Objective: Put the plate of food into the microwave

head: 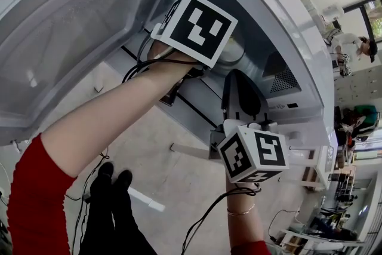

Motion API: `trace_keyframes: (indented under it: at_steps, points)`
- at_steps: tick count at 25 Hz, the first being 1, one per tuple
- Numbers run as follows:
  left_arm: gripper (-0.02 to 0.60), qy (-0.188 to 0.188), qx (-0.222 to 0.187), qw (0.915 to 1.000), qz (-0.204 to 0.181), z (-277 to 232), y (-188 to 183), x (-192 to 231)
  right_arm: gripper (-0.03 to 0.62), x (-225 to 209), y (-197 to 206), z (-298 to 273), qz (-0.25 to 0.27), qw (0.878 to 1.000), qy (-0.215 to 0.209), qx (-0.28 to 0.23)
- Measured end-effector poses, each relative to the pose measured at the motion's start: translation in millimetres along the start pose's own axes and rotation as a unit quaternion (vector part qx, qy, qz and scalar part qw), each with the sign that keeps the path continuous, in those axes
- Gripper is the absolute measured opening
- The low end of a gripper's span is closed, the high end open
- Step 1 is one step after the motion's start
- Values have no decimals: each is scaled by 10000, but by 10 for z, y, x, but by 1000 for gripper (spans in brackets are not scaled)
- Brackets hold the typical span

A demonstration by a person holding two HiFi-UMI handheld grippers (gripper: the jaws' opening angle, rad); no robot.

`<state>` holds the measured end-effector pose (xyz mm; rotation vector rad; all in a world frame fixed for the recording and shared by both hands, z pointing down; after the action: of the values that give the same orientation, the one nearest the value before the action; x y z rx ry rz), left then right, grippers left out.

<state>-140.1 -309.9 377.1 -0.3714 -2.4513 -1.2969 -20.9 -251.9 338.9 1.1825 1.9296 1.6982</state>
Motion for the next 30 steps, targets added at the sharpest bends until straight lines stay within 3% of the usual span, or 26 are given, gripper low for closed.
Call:
trace_keyframes:
  at_steps: [3, 9, 12, 13, 15, 17, 19, 23, 30]
  points:
    - [138, -40, -41, 9998, -180, 4, -12, -20, 15, -9, -14, -3, -44, 10000, -15, 2]
    - [138, -47, -27, 9999, -129, -6, -2, -4, 14, -19, 8, -11, -84, 10000, 7, 2]
    - [138, -230, -48, 9997, -116, 47, -6, 76, 15, -21, 20, -2, -110, 9999, 25, 4]
    - [120, -283, -111, 9995, -95, 73, -21, 102, 15, -26, 24, 3, -116, 9999, 26, -5]
    - [11, -330, -326, 9989, -59, 147, -89, 145, 15, -37, 23, 15, -136, 9999, 42, -42]
    - [9, -134, -533, 9984, -103, 245, -167, 144, 15, -20, 11, 20, -208, 9997, 79, -101]
    - [9, 353, -761, 9964, -103, 350, -221, 78, 15, 15, -19, 11, -278, 9995, 80, -142]
    - [9, 1126, -1255, 9857, 33, 530, -248, -96, 15, 10, -94, -20, -260, 9995, -60, -151]
    - [9, 1299, -1492, 9801, -167, 815, -92, -243, 15, 137, -179, 94, -825, 9955, -289, -371]
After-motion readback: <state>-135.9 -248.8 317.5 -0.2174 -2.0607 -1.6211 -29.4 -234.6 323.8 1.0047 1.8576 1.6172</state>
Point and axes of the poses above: the fingertips, and each gripper's own axes: z backward along the fingers, x to its left, y out of its underside, the point moved 2 cm from there along z, backward along the fingers, and after that the axes turned 10 degrees about z, right-handed, at the moved point
